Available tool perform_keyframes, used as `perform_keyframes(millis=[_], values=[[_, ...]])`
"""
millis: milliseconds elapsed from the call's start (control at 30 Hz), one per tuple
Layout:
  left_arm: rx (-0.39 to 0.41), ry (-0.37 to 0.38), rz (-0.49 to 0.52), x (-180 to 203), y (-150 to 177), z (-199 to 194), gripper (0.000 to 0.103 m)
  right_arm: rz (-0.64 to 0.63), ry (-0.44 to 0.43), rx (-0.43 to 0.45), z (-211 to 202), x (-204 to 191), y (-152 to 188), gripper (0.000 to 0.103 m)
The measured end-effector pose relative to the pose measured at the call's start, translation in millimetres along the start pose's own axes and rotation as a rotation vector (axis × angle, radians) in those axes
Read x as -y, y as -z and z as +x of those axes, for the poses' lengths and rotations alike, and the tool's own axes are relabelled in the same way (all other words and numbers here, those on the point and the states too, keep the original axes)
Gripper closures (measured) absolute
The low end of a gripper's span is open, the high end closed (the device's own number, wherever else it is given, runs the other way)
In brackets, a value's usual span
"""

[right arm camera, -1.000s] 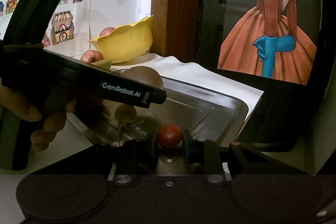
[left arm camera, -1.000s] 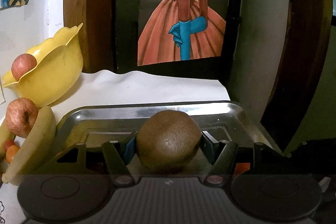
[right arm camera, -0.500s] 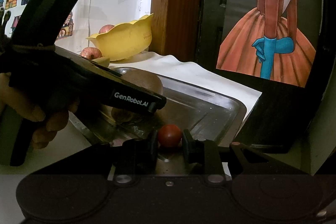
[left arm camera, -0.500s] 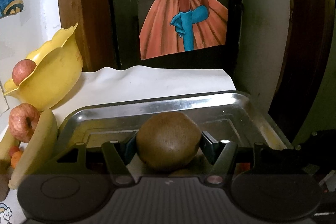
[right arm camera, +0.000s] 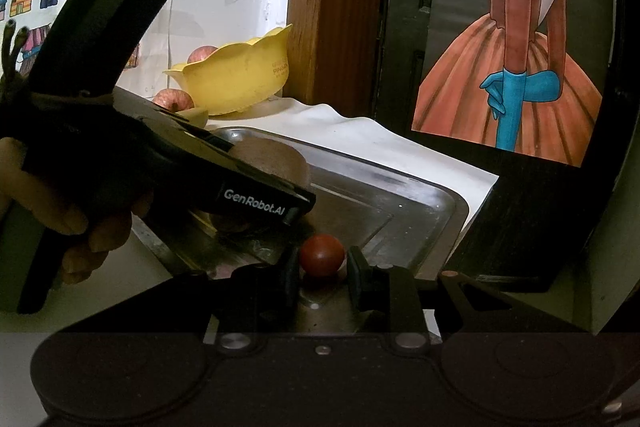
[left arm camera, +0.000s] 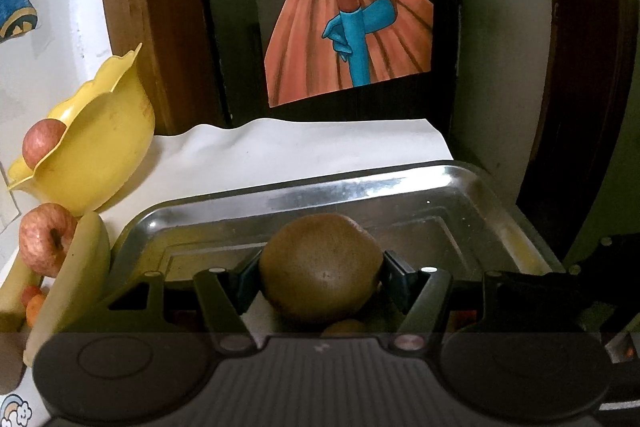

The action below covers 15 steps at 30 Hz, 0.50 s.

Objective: Organize fruits
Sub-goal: 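Lower the kiwi into the tray and open the left tool while the right tool releases the tomato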

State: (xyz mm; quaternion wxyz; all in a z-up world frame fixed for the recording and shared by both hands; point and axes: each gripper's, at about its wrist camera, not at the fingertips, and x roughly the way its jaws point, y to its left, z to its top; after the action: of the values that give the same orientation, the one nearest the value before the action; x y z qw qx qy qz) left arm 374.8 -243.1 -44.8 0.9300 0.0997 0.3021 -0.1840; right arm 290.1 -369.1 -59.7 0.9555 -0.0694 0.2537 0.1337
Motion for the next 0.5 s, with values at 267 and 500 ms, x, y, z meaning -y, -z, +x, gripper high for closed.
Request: perform_keyframes(millis=[267, 500], values=[[-0.007, -0.003, 0.002, 0.0, -0.8, -0.2, 0.035, 0.003, -0.001, 0.005, 1.1, 2.3, 1.2, 0.075], [-0.013, -0.004, -0.003, -1.2, -1.8, -0.1, 0.035, 0.012, -0.004, 0.016, -0.1, 4.3, 3.0, 0.073]])
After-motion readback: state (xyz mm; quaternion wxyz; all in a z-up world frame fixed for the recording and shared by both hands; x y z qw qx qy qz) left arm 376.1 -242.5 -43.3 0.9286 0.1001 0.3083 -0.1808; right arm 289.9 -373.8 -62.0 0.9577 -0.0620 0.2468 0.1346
